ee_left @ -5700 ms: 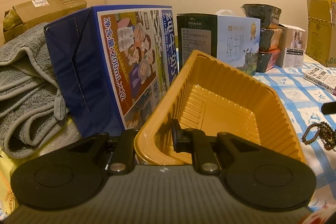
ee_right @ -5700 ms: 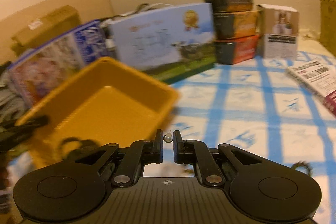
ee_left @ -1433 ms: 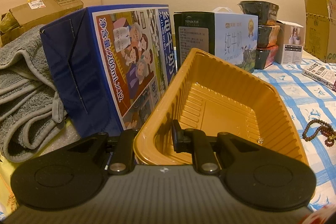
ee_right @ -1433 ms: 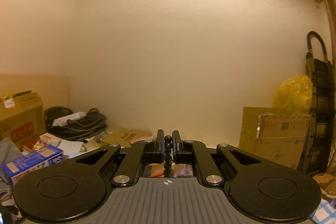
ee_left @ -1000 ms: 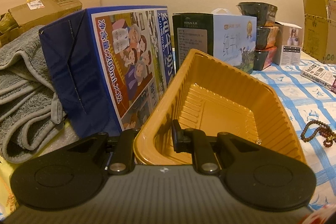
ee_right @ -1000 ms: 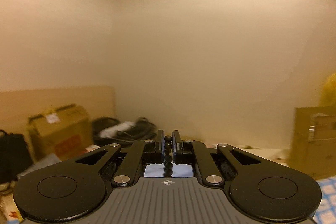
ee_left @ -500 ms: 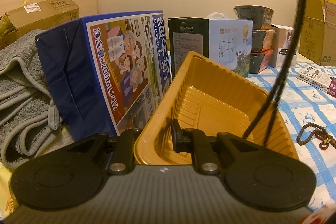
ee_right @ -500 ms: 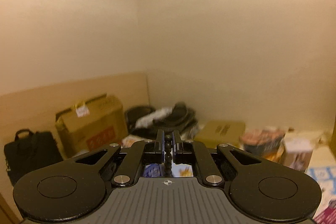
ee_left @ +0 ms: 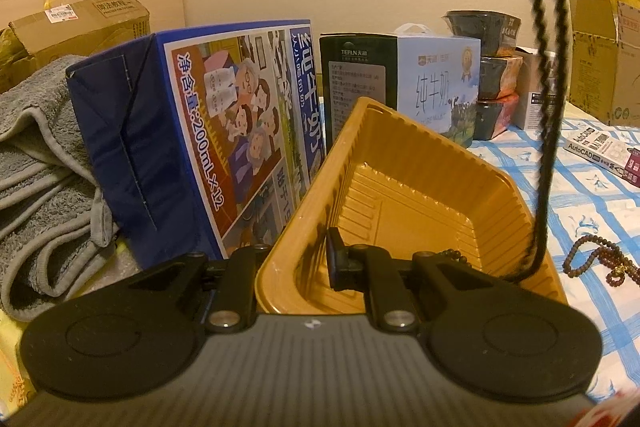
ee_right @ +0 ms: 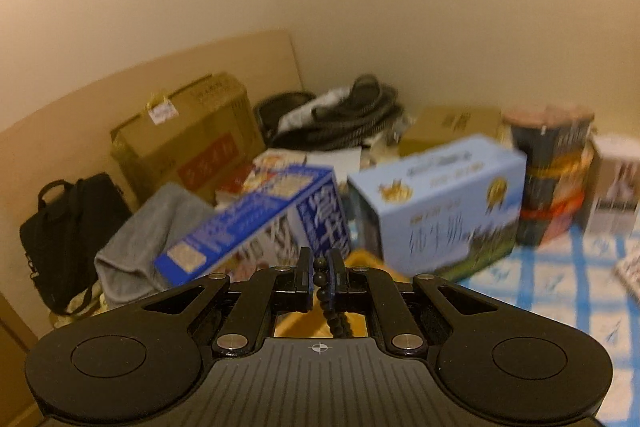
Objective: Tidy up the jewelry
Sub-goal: 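Lift the dark bead strands high with the right tool to untangle them, then lower the bead strands into the orange tray and open the right tool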
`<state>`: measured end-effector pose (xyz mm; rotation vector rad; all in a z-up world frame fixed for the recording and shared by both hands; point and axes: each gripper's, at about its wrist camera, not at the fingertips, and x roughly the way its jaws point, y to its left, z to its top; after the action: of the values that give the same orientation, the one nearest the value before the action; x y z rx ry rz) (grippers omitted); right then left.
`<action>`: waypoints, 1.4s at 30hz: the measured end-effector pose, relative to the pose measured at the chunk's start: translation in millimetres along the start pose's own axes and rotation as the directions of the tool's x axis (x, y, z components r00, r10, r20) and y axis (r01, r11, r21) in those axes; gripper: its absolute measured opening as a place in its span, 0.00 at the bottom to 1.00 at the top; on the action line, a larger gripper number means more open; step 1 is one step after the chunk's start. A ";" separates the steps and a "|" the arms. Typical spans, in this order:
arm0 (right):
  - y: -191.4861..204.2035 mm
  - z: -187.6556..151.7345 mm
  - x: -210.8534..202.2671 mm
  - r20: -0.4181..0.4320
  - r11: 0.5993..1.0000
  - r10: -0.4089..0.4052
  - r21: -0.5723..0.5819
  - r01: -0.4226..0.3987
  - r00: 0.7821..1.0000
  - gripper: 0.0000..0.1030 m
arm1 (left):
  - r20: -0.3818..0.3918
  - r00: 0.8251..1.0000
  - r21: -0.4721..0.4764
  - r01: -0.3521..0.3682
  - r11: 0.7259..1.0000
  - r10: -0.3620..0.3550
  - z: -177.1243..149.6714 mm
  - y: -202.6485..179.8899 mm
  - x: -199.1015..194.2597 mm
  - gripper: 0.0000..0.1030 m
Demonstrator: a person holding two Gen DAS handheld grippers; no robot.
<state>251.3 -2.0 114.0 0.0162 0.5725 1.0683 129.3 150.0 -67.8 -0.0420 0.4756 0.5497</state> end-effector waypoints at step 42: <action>-15.7 -164.6 64.4 -0.256 0.981 -0.153 0.079 0.179 0.954 0.56 | -0.011 1.000 0.011 0.000 1.000 0.001 -0.5 0.2 2.2 0.14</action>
<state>212.8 1.2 -59.2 -0.0776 0.8412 0.8812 130.6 151.2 -69.1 -0.0344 0.4890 0.5476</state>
